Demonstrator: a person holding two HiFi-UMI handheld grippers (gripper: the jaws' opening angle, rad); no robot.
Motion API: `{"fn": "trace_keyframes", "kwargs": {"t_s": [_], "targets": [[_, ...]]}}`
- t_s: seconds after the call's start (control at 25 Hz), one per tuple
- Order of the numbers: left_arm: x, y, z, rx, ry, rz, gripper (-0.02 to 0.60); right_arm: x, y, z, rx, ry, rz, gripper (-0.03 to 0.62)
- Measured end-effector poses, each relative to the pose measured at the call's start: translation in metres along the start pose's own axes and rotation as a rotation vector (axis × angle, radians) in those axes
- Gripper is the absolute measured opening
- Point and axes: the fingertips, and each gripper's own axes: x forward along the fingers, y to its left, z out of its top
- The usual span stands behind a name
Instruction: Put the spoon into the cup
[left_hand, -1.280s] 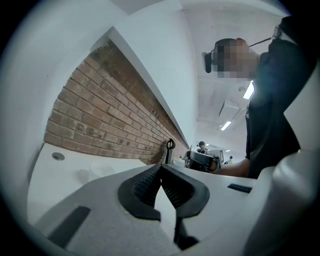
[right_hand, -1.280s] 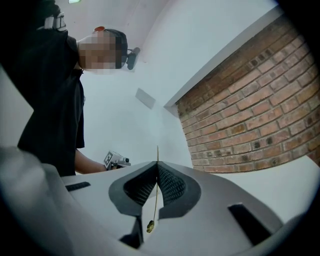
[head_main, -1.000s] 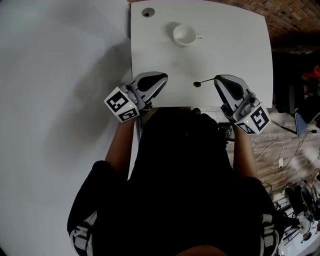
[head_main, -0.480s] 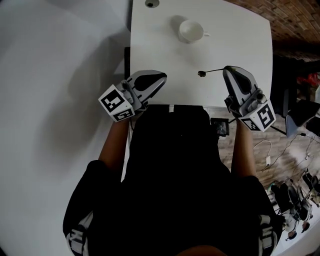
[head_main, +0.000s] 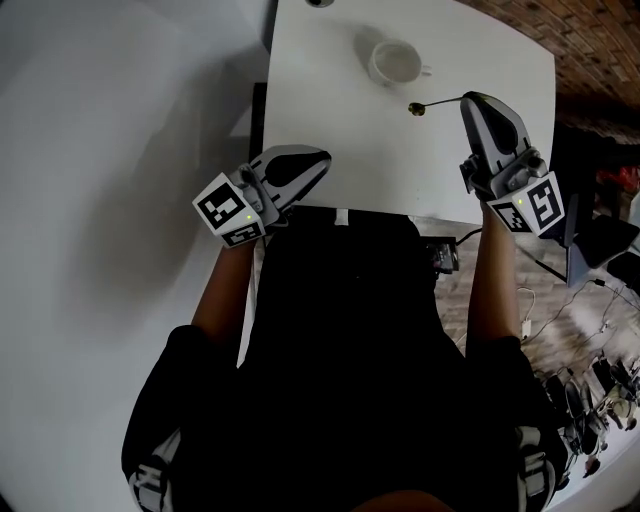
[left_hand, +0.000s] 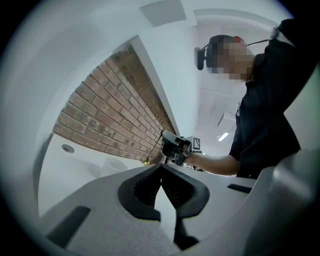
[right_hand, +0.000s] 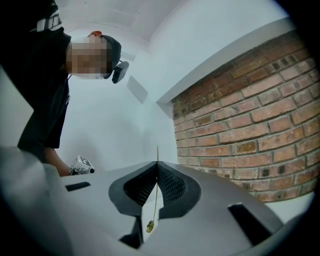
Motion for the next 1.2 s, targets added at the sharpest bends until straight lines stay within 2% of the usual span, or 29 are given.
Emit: {"fn": "trace_keyframes", "kwargs": {"t_s": [0.28, 0.56, 0.84, 1.2], "targets": [[0.007, 0.002, 0.002, 0.0, 0.004, -0.012, 0.015, 0.03, -0.03, 0.012, -0.008, -0.064, -0.003, 0.009], [0.004, 0.001, 0.003, -0.002, 0.004, -0.008, 0.015, 0.05, -0.056, 0.002, 0.006, -0.059, -0.032, 0.009], [0.005, 0.009, -0.006, -0.025, 0.02, 0.004, 0.015, 0.067, -0.083, -0.039, 0.032, 0.002, -0.063, 0.009], [0.006, -0.002, -0.014, -0.03, 0.033, -0.026, 0.015, 0.076, -0.1, -0.1, 0.116, 0.074, -0.141, 0.009]]}}
